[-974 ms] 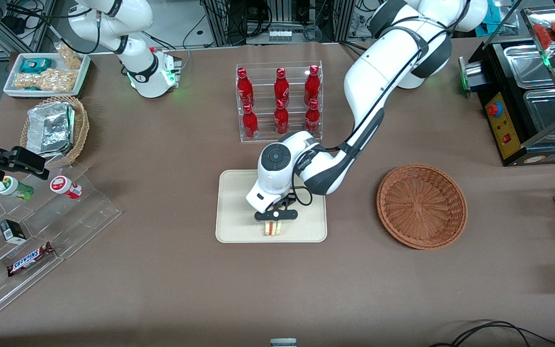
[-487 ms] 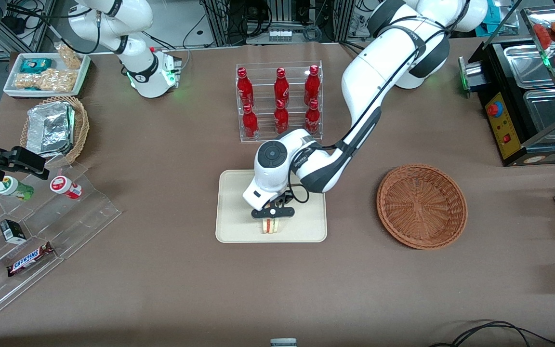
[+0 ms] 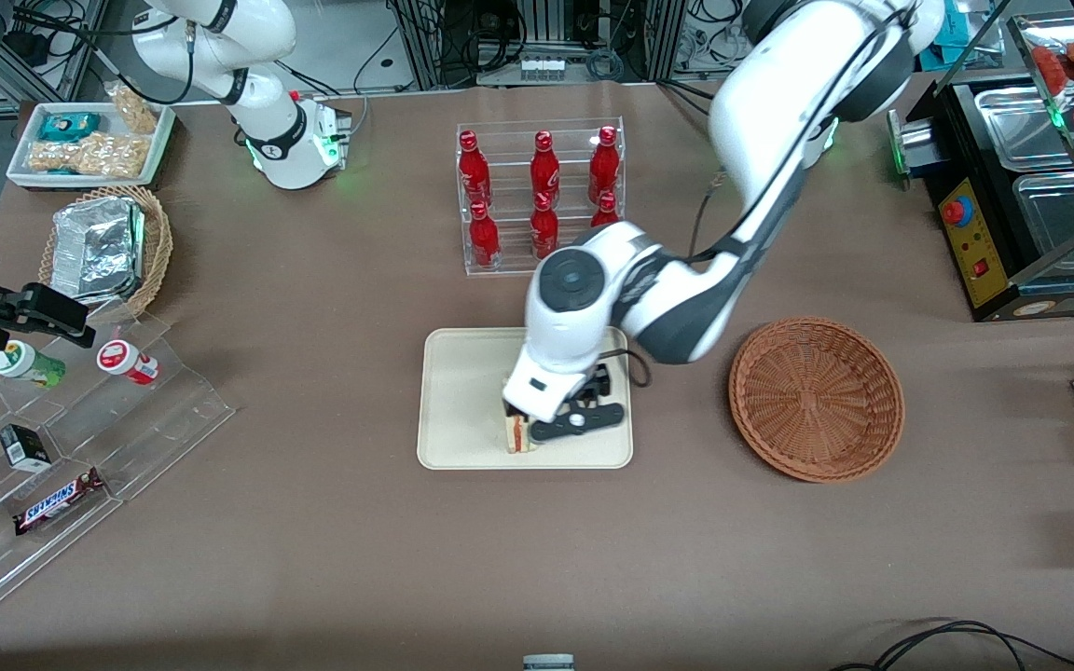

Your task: Place sandwich from basket to tray

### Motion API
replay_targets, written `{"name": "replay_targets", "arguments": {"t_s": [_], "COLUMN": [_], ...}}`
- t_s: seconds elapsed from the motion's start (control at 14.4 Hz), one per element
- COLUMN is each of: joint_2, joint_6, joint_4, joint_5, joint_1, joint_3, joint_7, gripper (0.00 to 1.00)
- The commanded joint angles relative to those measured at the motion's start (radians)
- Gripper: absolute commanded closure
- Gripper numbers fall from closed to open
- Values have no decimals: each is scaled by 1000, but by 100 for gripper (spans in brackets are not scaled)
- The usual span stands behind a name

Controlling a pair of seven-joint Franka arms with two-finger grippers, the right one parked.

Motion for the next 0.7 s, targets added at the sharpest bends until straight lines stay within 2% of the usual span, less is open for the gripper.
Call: {"name": "replay_targets", "arguments": {"t_s": [0.0,0.07,0.28,0.49,0.63], "joint_2": [-131,-166,-277,-349,-383], "joint_6": [-119,-159,-364,-521,-596], "joint_4": [-46,-46,-60,-60,-62], "joint_5": [-71,-102,-188,-202,-198], "joint_1": [104,123,286,437,492], "joint_3": [-10,-9,-9,-9,-3], "joint_7": [16,60,284,416,486], "gripper": [0,0,0,0,0]}}
